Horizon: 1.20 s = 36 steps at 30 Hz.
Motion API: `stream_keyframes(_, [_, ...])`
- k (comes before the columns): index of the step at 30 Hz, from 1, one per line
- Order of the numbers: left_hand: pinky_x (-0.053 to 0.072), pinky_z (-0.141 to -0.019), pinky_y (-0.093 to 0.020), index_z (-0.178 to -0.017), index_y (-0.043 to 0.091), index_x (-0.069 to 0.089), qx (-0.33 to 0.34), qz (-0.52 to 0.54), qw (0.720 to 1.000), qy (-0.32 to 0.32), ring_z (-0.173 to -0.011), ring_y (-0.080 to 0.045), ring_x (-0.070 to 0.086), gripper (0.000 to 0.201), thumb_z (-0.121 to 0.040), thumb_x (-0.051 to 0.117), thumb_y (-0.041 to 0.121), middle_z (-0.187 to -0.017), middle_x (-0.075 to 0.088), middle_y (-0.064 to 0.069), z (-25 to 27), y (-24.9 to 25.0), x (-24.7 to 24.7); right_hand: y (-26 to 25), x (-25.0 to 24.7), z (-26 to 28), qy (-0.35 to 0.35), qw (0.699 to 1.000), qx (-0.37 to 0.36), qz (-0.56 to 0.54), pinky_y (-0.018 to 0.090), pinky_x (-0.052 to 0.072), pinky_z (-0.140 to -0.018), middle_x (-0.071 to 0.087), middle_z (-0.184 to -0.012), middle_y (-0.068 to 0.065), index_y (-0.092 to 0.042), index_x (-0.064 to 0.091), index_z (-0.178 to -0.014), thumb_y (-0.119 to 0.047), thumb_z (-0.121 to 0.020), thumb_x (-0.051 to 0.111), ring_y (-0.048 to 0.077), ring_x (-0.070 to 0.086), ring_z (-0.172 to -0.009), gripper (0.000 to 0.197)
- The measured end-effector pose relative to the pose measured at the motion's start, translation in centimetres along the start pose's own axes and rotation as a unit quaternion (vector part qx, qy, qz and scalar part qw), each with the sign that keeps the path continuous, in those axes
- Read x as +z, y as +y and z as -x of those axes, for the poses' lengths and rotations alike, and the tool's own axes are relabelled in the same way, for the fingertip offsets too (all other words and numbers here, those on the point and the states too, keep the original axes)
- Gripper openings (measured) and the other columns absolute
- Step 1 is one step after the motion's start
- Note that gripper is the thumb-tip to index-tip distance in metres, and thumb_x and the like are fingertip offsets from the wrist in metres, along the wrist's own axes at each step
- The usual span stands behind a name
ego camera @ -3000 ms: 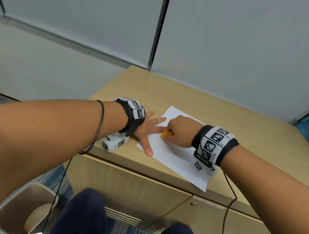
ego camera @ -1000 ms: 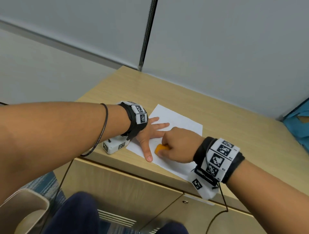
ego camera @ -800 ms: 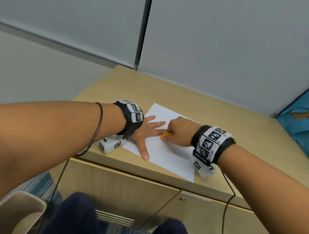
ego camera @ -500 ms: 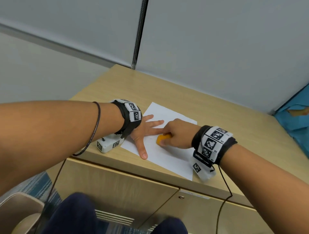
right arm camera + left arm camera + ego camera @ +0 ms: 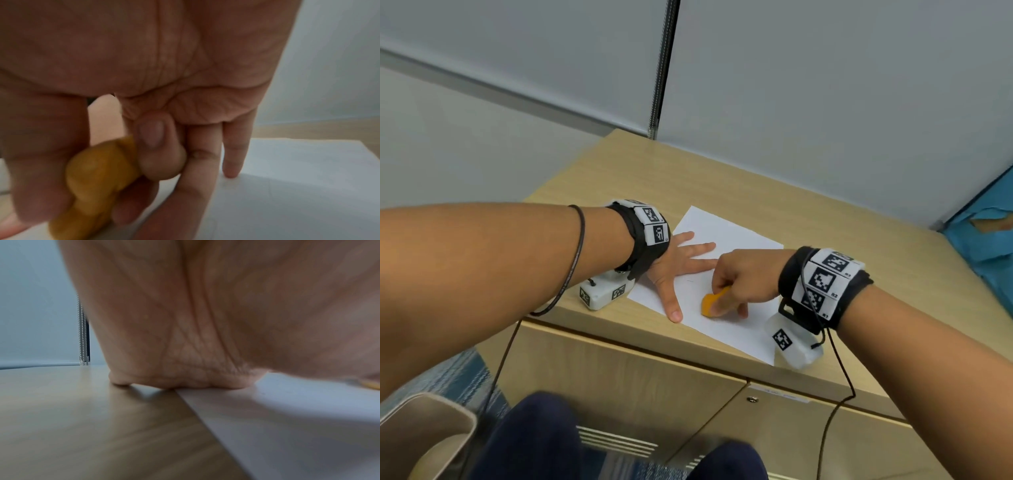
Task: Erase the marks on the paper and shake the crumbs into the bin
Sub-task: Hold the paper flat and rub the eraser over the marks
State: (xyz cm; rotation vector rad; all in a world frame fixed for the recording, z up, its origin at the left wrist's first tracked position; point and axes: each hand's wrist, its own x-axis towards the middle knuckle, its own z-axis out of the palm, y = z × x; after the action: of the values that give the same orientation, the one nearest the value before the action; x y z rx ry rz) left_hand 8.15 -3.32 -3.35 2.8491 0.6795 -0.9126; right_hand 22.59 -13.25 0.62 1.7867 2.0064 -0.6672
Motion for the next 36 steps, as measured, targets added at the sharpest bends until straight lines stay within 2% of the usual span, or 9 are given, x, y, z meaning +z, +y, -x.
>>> stream_keyframes(4, [-0.011, -0.115, -0.057, -0.145, 0.051, -0.025, 0.004, 0.004, 1.000, 0.001, -0.144, -0.032, -0.033, 0.127, -0.065, 0.071, 0.076, -0.156, -0.038, 0.008, 0.1, 0.1, -0.1, -0.2, -0.1, -0.5, 0.097, 0.995, -0.002, 0.027, 0.025, 0.042, -0.061, 0.073, -0.066, 0.001, -0.009, 0.073, -0.082, -0.045, -0.092, 0.062, 0.006, 0.061, -0.059, 0.039])
stream_keyframes(8, [-0.009, -0.114, -0.061, -0.143, 0.052, -0.028, 0.002, 0.002, 1.000, -0.007, -0.144, -0.033, -0.033, 0.131, -0.061, 0.070, 0.079, -0.154, -0.041, 0.009, -0.1, -0.2, 0.0, -0.5, -0.4, 0.0, -0.004, 1.000, -0.014, 0.024, 0.028, 0.047, -0.067, 0.075, -0.069, 0.002, -0.013, 0.069, -0.070, -0.047, -0.085, 0.070, 0.009, 0.060, -0.060, 0.037])
stream_keyframes(13, [-0.009, -0.114, -0.062, -0.143, 0.052, -0.027, 0.002, 0.000, 1.000, -0.007, -0.144, -0.033, -0.034, 0.130, -0.061, 0.069, 0.080, -0.156, -0.039, 0.010, -0.3, -0.2, 0.0, -0.2, -0.3, -0.7, 0.110, 0.994, -0.009, 0.021, 0.029, 0.048, -0.064, 0.067, -0.062, 0.003, -0.013, 0.064, -0.065, -0.045, -0.088, 0.068, 0.014, 0.057, -0.056, 0.040])
stream_keyframes(18, [-0.009, -0.114, -0.061, -0.142, 0.053, -0.029, -0.001, -0.001, 1.000, -0.008, -0.144, -0.033, -0.033, 0.131, -0.059, 0.069, 0.081, -0.154, -0.042, 0.010, -0.4, -0.3, 0.1, -0.4, -0.2, 0.1, 0.013, 0.999, -0.023, 0.020, 0.028, 0.050, -0.066, 0.073, -0.067, 0.002, -0.014, 0.071, -0.071, -0.048, -0.084, 0.071, 0.010, 0.059, -0.060, 0.036])
stream_keyframes(21, [-0.011, -0.114, -0.061, -0.143, 0.053, -0.028, 0.001, 0.002, 1.000, -0.006, -0.144, -0.032, -0.034, 0.130, -0.060, 0.069, 0.081, -0.155, -0.039, 0.010, -0.5, -0.2, 0.1, -0.4, -0.2, -0.4, 0.080, 0.996, -0.017, 0.025, 0.030, 0.049, -0.067, 0.068, -0.064, 0.002, -0.009, 0.072, -0.077, -0.047, -0.086, 0.070, 0.014, 0.058, -0.061, 0.039])
stream_keyframes(23, [-0.011, -0.114, -0.060, -0.143, 0.052, -0.028, 0.000, 0.002, 1.000, -0.004, -0.144, -0.032, -0.034, 0.130, -0.061, 0.069, 0.080, -0.155, -0.039, 0.009, -0.5, -0.3, 0.1, -0.3, 0.2, -0.4, 0.120, 0.992, -0.028, 0.035, 0.029, 0.045, -0.061, 0.062, -0.061, 0.002, -0.007, 0.069, -0.072, -0.046, -0.086, 0.069, 0.016, 0.053, -0.057, 0.042])
stream_keyframes(27, [-0.009, -0.115, -0.060, -0.142, 0.049, -0.032, -0.003, -0.011, 1.000, -0.005, -0.144, -0.033, -0.032, 0.134, -0.059, 0.068, 0.081, -0.154, -0.042, 0.010, -0.3, -0.2, -0.1, 0.2, 0.9, 0.6, 0.034, 0.999, -0.030, 0.012, 0.027, 0.045, -0.062, 0.072, -0.067, 0.005, -0.009, 0.071, -0.071, -0.048, -0.084, 0.070, 0.011, 0.056, -0.057, 0.041])
stream_keyframes(32, [-0.010, -0.114, -0.061, -0.145, 0.048, -0.030, -0.009, -0.021, 1.000, 0.000, -0.146, -0.033, -0.029, 0.133, -0.060, 0.067, 0.082, -0.156, -0.039, 0.010, -0.3, 0.1, -0.1, 2.0, 0.9, 0.1, 0.128, 0.991, 0.038, 0.007, 0.032, 0.044, -0.062, 0.059, -0.060, 0.004, -0.012, 0.057, -0.059, -0.049, -0.087, 0.063, 0.020, 0.051, -0.057, 0.047])
stream_keyframes(36, [-0.007, -0.116, -0.062, -0.146, 0.048, -0.027, -0.036, -0.030, 0.999, -0.014, -0.148, -0.037, -0.021, 0.126, -0.062, 0.058, 0.088, -0.158, -0.035, 0.007, -0.4, 1.1, -1.2, 2.0, 1.5, 0.4, 0.138, 0.989, 0.049, 0.012, 0.031, 0.044, -0.063, 0.066, -0.072, 0.007, -0.007, 0.064, -0.072, -0.047, -0.092, 0.057, 0.021, 0.056, -0.064, 0.045])
